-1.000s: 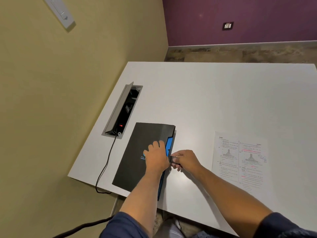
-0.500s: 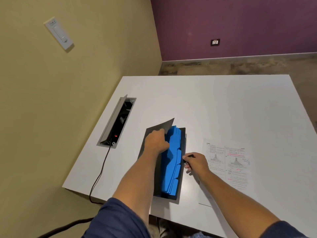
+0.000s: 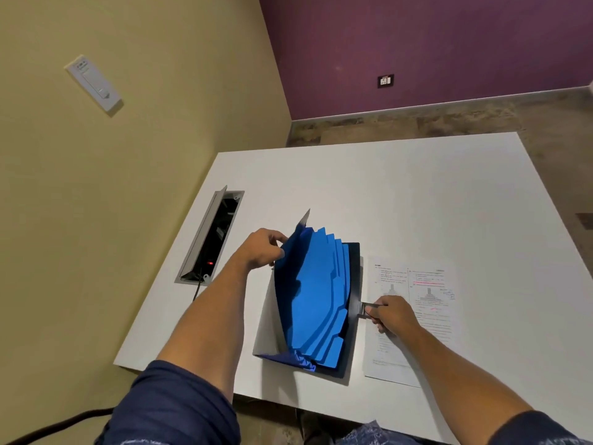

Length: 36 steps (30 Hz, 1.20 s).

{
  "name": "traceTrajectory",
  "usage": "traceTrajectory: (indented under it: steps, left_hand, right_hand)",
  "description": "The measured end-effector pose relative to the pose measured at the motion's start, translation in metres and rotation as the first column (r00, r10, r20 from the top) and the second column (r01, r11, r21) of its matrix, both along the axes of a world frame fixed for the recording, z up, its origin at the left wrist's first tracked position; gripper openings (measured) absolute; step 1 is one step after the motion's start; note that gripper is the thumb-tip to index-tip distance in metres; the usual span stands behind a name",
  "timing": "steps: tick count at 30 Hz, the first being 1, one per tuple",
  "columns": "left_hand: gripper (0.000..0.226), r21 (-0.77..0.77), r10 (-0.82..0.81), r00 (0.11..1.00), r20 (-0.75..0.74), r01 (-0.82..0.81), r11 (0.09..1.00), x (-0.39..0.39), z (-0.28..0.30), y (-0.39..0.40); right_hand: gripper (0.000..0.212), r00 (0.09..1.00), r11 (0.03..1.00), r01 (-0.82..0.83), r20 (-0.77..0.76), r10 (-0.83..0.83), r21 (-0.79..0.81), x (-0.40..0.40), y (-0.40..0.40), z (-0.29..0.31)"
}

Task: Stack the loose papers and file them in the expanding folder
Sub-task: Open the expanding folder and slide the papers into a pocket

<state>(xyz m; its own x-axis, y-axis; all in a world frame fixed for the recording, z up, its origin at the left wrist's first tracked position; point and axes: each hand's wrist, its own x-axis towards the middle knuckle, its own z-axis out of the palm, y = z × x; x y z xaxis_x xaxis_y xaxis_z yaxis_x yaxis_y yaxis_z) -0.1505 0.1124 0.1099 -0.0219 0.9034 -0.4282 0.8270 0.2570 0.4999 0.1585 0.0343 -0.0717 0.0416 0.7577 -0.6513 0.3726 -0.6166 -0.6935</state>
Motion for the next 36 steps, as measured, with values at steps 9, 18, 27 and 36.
traceTrajectory:
  steps: [9, 18, 27, 36]
  left_hand:
    - [0.015, -0.062, -0.03, 0.997, -0.076, 0.025, 0.998, 0.017, -0.002, -0.006]
    - [0.019, -0.095, -0.025, 0.996, -0.082, 0.018, 0.995, 0.036, -0.004, -0.003]
    - [0.026, -0.202, -0.141, 0.971, -0.193, 0.101, 0.974, 0.05, -0.01, -0.009]
    - [0.026, -0.242, -0.168, 0.97, -0.176, 0.123, 0.963, 0.059, -0.016, -0.005]
  right_hand:
    - [0.028, 0.912, 0.975, -0.22, 0.351, 0.212, -0.018, 0.003, -0.005, 0.004]
    - [0.016, 0.758, 0.943, -0.32, 0.57, 0.315, -0.096, 0.004, -0.007, 0.022]
    - [0.059, 0.791, 0.956, -0.1, 0.605, -0.092, 0.276, 0.029, -0.032, 0.017]
    - [0.11, 0.636, 0.976, 0.217, 0.752, -0.17, 0.037, 0.051, -0.045, 0.016]
